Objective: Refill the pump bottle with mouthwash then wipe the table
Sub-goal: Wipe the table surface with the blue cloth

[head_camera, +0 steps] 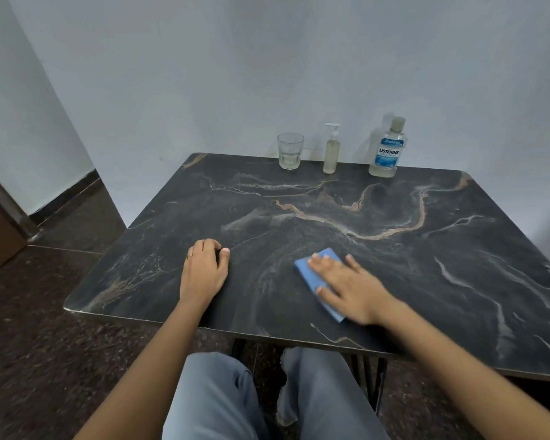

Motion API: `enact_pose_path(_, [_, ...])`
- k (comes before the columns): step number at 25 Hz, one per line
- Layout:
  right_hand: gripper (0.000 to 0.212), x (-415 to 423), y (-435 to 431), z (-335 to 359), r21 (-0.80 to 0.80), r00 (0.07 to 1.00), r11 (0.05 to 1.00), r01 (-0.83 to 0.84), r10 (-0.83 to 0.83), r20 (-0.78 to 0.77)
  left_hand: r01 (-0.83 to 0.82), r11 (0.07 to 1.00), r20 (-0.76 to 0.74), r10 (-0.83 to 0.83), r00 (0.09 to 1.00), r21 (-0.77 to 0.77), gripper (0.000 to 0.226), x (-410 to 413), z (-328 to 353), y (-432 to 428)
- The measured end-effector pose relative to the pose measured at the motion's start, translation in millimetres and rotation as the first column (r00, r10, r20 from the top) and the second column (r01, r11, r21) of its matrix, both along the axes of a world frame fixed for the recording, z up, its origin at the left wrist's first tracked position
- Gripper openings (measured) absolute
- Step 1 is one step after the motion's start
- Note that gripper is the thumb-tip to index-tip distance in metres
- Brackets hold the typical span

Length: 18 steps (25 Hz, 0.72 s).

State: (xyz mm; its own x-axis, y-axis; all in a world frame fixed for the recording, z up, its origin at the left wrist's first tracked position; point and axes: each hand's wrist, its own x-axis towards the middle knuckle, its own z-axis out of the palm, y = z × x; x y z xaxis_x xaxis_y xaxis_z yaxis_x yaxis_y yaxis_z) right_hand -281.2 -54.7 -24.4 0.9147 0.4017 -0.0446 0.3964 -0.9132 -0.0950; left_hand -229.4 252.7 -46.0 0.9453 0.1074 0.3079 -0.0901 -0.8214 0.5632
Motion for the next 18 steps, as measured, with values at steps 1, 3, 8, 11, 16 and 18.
enact_pose_path(1, [0.059,17.8,-19.3,0.6,-0.029,0.996,0.995,0.091,-0.091,0.004,-0.004,1.0,-0.004,0.004,1.0,0.011,0.024,0.2,0.8,-0.8])
enact_pose_path(3, [0.059,53.1,-44.1,3.5,-0.038,0.957,0.957,0.288,-0.289,-0.028,-0.009,0.999,0.002,0.009,1.0,0.037,0.024,0.4,1.0,-3.3])
enact_pose_path(8, [0.059,105.0,10.5,4.5,-0.033,0.9,0.905,0.425,-0.426,-0.098,-0.023,0.999,0.002,0.023,1.0,0.041,0.024,0.6,0.7,-3.7])
enact_pose_path(11, [0.059,83.6,66.3,1.4,0.0,0.973,0.977,0.213,-0.212,-0.091,-0.019,0.999,0.002,0.019,1.0,0.026,0.023,0.3,1.1,-3.5])
enact_pose_path(16, [0.06,-9.8,73.5,-6.1,0.065,0.987,0.985,-0.159,0.16,-0.017,0.0,0.999,0.008,0.0,1.0,0.05,0.021,6.1,3.4,3.9])
enact_pose_path(18, [0.062,-19.5,39.0,-4.2,0.052,0.992,0.99,-0.129,0.129,0.003,0.041,0.991,0.007,-0.042,0.999,0.124,0.02,12.1,7.4,14.2])
